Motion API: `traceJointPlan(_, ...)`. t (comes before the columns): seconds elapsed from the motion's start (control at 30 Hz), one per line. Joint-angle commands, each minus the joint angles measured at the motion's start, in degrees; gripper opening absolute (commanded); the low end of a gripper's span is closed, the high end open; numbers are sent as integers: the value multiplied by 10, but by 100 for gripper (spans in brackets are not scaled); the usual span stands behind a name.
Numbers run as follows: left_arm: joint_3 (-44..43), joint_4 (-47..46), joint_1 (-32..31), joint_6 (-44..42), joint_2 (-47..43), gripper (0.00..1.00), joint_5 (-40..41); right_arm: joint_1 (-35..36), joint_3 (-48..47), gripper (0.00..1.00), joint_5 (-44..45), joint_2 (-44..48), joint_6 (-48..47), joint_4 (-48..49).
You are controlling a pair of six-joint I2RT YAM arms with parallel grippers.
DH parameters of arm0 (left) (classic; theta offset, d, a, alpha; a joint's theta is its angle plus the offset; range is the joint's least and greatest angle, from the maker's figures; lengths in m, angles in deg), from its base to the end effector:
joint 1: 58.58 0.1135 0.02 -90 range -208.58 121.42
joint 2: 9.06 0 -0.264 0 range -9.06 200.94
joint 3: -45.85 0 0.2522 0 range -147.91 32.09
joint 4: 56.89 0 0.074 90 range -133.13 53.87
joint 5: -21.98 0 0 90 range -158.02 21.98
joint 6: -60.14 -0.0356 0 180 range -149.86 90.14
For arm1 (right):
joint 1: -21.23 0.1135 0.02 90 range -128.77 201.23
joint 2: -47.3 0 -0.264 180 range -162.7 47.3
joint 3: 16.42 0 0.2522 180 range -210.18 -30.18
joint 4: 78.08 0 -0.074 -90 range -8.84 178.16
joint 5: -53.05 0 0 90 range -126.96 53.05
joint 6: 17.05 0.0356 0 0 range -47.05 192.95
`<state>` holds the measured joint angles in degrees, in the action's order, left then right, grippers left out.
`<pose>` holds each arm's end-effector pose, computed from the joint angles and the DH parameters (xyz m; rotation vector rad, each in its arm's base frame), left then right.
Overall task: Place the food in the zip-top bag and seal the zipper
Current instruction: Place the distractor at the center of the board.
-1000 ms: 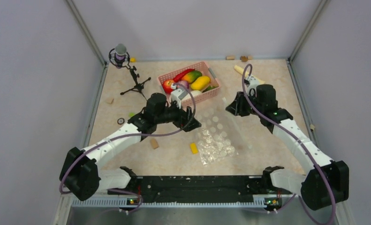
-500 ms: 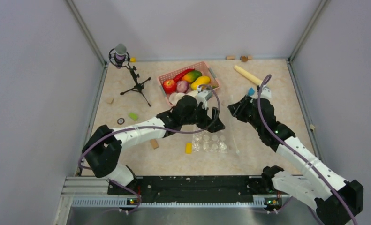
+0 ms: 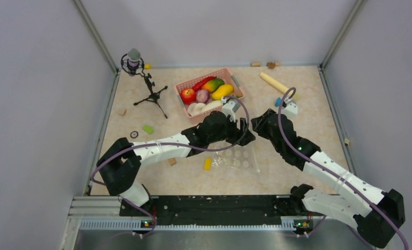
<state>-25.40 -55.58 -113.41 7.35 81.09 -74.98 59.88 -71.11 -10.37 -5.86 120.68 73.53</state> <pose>0.2049 -0.2983 0.2580 0.4116 2.0712 -1.1480 0.1726 0.1176 0.2837 0.4478 1.9712 0.4968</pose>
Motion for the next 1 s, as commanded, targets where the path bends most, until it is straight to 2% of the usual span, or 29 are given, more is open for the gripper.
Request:
traceJointPlan(0.0,-33,-13,-4,-6,24,64,37,14,-24,0,24,5,11,23)
traceJointPlan(0.1,-35,-12,-4,-8,32,40,32,14,-23,0,24,6,11,22)
traceJointPlan(0.17,-33,-19,-4,-9,35,10,28,14,-20,0,19,5,11,20)
traceJointPlan(0.2,-33,-20,-3,-9,36,0,26,14,-19,0,17,5,11,20)
traceJointPlan(0.3,-28,-30,-4,-15,34,0,13,14,-19,0,9,4,1,18)
traceJointPlan(0.33,-24,-34,-4,-16,31,0,9,14,-19,4,12,4,-5,14)
traceJointPlan(0.43,-1,-44,-3,-15,17,0,9,14,-18,16,43,6,-25,-17)
traceJointPlan(0.53,20,-42,-2,-18,-1,0,17,10,-11,38,96,6,-32,-62)
traceJointPlan(0.63,36,-40,-3,-20,-17,0,24,-14,5,44,100,-3,-39,-85)
traceJointPlan(0.83,37,-21,-3,-32,-25,0,35,-110,69,56,10,-29,-39,-65)
traceJointPlan(0.97,30,-13,-1,-34,-19,0,26,-144,88,62,-3,-50,-43,-55)
